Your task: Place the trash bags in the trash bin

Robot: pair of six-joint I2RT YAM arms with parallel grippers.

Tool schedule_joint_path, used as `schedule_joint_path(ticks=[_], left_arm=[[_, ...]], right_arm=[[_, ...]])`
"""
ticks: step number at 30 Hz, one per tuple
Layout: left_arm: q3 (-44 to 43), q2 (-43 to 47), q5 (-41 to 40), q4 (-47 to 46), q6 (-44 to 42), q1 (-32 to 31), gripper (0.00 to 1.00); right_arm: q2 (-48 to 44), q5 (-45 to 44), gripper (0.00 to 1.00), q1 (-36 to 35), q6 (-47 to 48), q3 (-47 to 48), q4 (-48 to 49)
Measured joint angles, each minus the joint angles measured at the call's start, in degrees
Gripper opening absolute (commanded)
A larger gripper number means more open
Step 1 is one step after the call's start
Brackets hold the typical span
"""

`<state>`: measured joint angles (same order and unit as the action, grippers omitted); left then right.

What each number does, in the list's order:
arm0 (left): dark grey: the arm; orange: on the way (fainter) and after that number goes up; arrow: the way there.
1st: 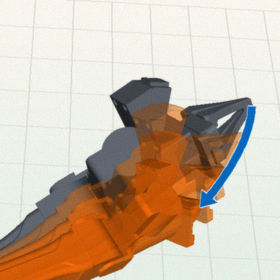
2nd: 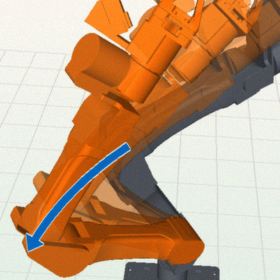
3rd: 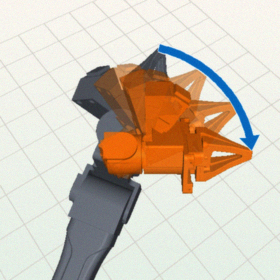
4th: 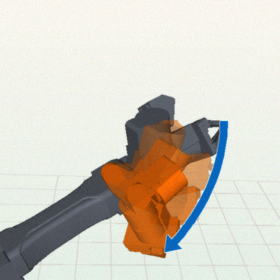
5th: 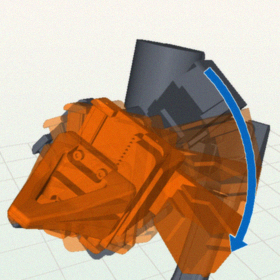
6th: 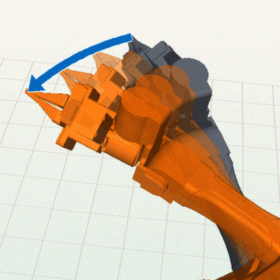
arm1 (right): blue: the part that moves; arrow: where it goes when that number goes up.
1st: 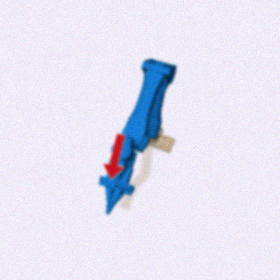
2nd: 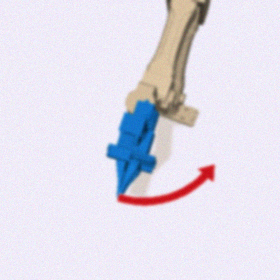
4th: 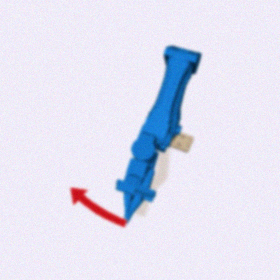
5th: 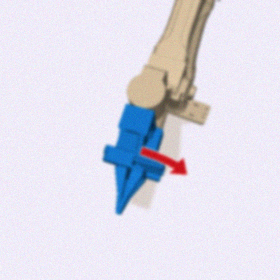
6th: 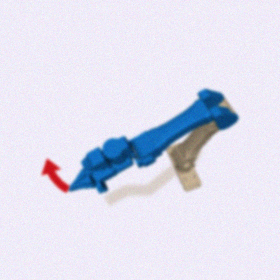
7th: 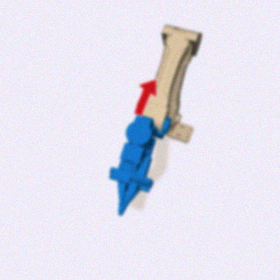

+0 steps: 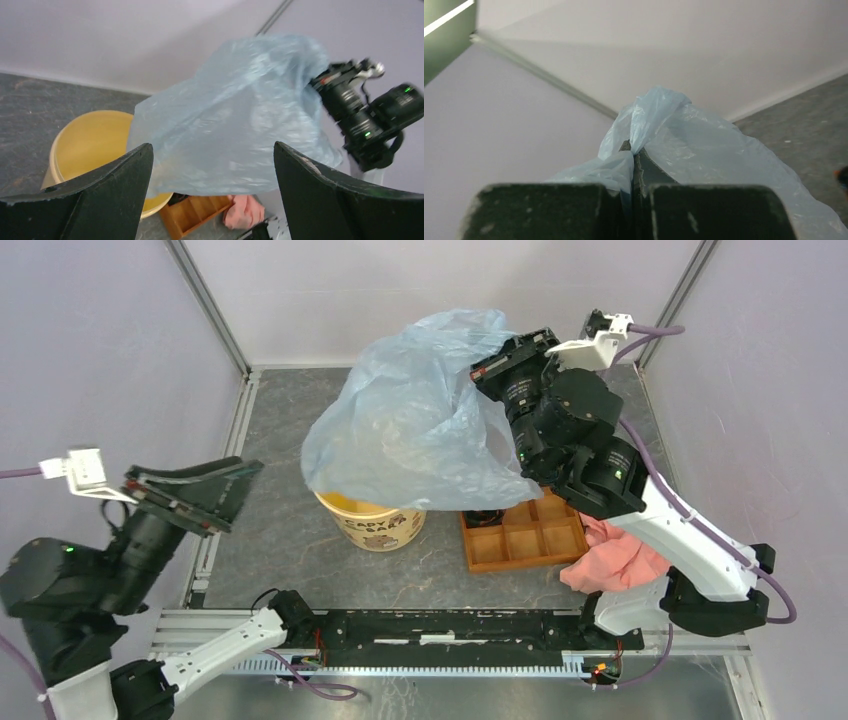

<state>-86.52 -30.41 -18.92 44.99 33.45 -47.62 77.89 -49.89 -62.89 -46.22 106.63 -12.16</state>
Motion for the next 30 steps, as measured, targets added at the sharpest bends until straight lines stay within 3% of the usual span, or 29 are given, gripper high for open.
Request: schedule_joint_path(ticks=[5, 12, 19, 30], left_arm=[[-7.5, -2.6, -3.8, 2.1, 0.7, 0.0, 0.91], [-4.0, -7.3, -5.1, 3.2, 0.8, 0.0, 0.91], [2.2, -6.4, -5.0, 5.3, 1.0, 0.0, 0.92], [2.5, 4.5, -4.8, 5.3, 3.7, 0.0, 0.96]], right_arm=[[0.2, -9.3, 0.01, 2.2, 0.3, -3.2, -3.8], [4.3, -5.2, 0.01, 5.9, 4.9, -3.6, -4.7], [10.7, 1.6, 0.01, -5.5, 14.5, 8.5, -0.3], [8.7, 11.3, 0.01, -12.7, 6.2, 9.6, 9.8]])
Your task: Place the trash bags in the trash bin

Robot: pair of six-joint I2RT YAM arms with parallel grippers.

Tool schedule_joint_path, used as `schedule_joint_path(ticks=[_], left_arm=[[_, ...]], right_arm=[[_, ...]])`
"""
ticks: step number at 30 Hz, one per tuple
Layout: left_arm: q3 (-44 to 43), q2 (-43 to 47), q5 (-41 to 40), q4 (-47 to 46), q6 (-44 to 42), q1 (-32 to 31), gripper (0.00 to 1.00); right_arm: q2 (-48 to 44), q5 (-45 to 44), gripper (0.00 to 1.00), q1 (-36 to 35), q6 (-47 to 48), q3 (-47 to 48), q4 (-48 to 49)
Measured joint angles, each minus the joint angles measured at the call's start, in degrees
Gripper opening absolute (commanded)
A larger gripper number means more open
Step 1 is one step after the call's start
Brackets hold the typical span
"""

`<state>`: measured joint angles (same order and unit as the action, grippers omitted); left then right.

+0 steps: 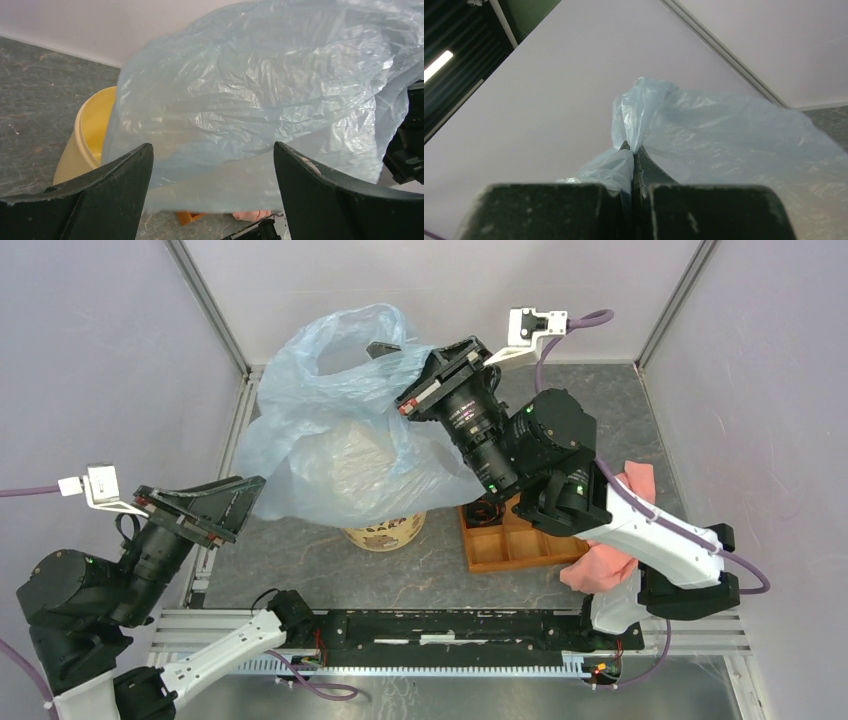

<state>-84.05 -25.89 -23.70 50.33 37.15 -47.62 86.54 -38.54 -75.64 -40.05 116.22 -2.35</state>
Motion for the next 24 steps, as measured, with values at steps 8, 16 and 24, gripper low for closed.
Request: schedule_joint_path(ticks=[8, 16, 24], left_arm=[[-2.2, 0.1, 1.8, -0.1, 0.0, 0.0, 0.97], [-6.5, -2.9, 1.7, -0.1, 0.0, 0.0, 0.90], [4.4, -10.1, 1.0, -0.8, 1.2, 0.0, 0.70]], right_arm=[[-3.2, -11.0, 0.01, 2.8, -6.2, -12.3, 0.1], [-5.9, -14.3, 0.01, 19.1, -19.1, -24.5, -13.4], [-5.9, -13.1, 0.01, 21.4, -16.6, -27.4, -14.4]])
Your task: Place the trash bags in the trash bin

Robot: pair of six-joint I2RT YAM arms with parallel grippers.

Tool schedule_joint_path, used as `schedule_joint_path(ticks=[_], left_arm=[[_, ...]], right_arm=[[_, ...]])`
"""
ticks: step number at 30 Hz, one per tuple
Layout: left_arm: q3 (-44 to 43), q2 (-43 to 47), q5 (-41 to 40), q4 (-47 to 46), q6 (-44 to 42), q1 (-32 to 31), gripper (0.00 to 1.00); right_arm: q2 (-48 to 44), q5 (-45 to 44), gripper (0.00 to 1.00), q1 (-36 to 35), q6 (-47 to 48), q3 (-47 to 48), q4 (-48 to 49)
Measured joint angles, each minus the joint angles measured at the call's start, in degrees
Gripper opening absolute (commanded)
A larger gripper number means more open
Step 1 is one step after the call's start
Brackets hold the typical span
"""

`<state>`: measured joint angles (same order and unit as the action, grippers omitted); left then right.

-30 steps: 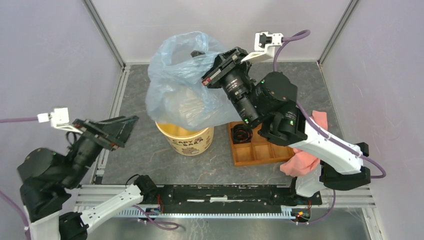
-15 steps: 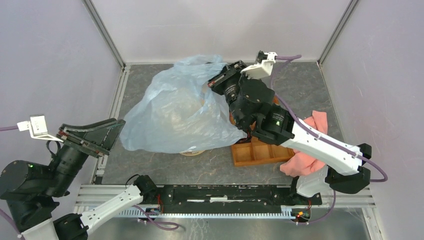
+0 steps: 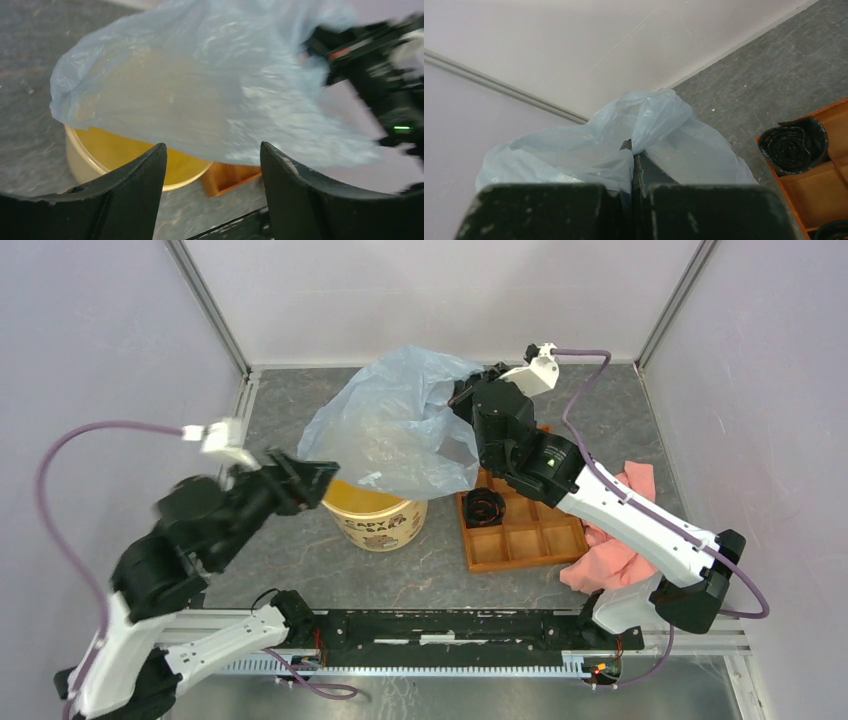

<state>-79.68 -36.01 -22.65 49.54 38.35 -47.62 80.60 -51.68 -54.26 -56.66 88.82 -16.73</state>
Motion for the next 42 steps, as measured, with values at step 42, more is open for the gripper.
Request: schedule_joint_path(ticks=[42], left_arm=[[13.2, -2.6, 6.5, -3.9, 7.0, 3.6, 0.73]], right_arm=[[13.9, 61.1, 0.01, -1.9, 35.0, 10.2, 6.0]])
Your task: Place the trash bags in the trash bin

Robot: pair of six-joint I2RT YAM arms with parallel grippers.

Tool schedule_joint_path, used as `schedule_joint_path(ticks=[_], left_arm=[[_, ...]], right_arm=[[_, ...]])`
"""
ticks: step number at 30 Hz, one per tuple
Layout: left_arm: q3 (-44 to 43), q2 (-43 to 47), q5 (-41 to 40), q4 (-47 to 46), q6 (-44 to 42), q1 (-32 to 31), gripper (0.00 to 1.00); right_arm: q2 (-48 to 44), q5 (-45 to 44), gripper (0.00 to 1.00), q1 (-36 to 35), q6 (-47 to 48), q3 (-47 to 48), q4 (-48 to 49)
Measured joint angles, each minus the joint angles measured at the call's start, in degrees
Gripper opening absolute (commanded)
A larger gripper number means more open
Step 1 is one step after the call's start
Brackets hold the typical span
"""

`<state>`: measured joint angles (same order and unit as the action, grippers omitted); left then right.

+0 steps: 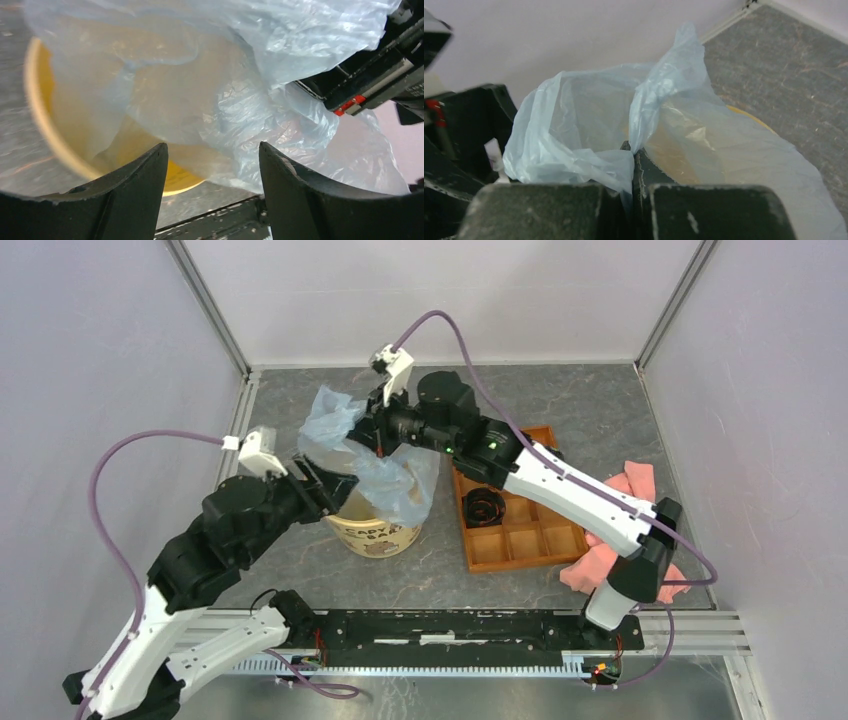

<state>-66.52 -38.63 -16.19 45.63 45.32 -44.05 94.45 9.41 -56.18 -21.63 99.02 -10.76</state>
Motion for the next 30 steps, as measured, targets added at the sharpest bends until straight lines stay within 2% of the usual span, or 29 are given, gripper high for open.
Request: schedule_joint_path(ticks=[4, 9, 15, 17, 20, 23, 25, 27, 30], left_arm=[[1.4, 3.7, -6.4, 5.9, 0.1, 0.0, 0.68], [10.2, 6.3, -10.3, 10.2, 1.9, 0.0, 0.63], [15.3, 5.6, -9.7, 5.5, 3.1, 0.0, 0.63], [15.3, 3.4, -9.4, 3.3, 2.9, 0.0, 0.62], [12.6, -3.4, -9.2, 0.9, 1.5, 0.0, 0.61], [8.7, -9.0, -8.9, -0.4, -0.5, 0.0, 0.72], [7.7, -9.7, -8.4, -1.0, -1.7, 0.0, 0.80], [7.6, -7.5, -7.1, -0.8, -2.3, 0.0, 0.87], [7.6, -0.9, -3.7, -0.3, -2.7, 0.0, 0.91]], right_arm=[[4.5, -2.4, 0.01, -2.8, 1.9, 3.7, -4.6], [10.8, -11.3, 0.01, -5.3, 4.1, 7.3, -10.9], [10.5, -22.1, 0.02, -4.5, 7.1, 7.0, -13.6], [8.7, -24.0, 0.07, -4.2, 8.1, 5.9, -13.5], [5.6, -25.5, 0.09, -3.8, 9.1, 4.9, -13.5], [2.4, -25.8, 0.24, -3.8, 10.2, 4.3, -13.0], [0.0, -25.1, 0.35, -3.8, 11.5, 3.5, -12.3], [-2.4, -23.4, 0.48, -3.8, 13.3, 2.4, -11.6], [-4.4, -20.9, 0.65, -3.8, 15.6, 2.3, -11.1]])
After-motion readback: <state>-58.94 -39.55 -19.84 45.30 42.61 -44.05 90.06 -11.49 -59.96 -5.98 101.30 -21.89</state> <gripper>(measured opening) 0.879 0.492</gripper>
